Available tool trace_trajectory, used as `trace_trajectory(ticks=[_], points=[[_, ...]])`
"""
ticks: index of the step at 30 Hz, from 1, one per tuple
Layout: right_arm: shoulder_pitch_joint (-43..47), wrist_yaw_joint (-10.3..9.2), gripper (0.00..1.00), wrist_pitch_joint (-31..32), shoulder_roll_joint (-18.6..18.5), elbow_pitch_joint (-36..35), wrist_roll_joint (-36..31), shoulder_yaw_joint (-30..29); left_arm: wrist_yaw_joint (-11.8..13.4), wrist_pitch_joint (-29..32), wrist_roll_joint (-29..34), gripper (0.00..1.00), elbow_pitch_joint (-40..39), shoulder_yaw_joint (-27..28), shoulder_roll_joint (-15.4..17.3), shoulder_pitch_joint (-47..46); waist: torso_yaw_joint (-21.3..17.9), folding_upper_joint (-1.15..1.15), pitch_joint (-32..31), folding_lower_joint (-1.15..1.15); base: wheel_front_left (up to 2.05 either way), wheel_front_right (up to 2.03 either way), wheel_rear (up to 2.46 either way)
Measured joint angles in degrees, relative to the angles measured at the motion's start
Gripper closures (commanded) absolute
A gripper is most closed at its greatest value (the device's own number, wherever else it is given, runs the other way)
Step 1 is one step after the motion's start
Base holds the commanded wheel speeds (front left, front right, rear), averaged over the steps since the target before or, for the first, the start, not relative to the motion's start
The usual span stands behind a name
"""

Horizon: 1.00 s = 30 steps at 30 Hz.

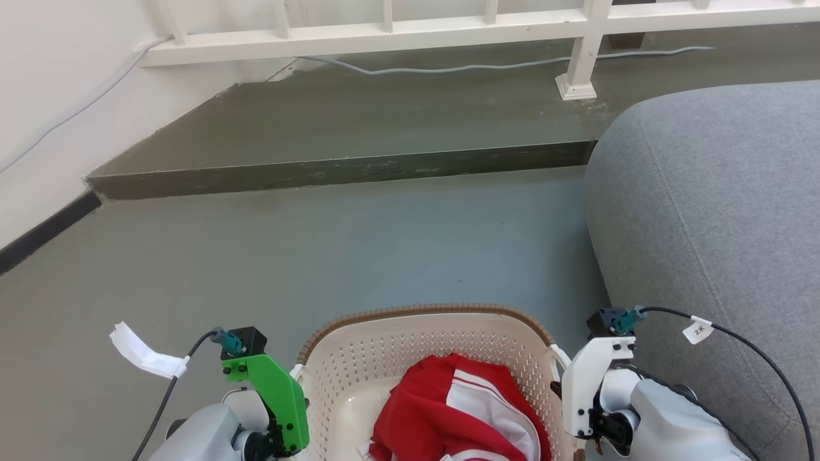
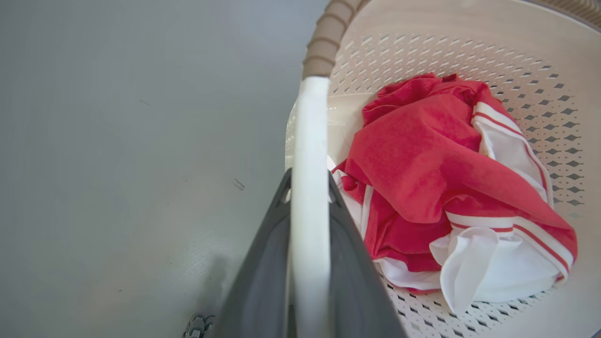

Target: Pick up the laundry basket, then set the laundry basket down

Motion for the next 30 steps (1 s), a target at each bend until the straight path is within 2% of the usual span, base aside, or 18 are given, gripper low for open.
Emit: trace_trajectory(ticks=[30], points=[[0.0, -0.03, 1.00, 0.5, 0.0, -0.9, 3.1, 3.1, 0.0, 0.2, -1.5, 1.00, -0.1, -1.4, 1.0, 0.2, -0.4, 0.00, -0.2, 0.00, 0.00, 0.00, 0.00]])
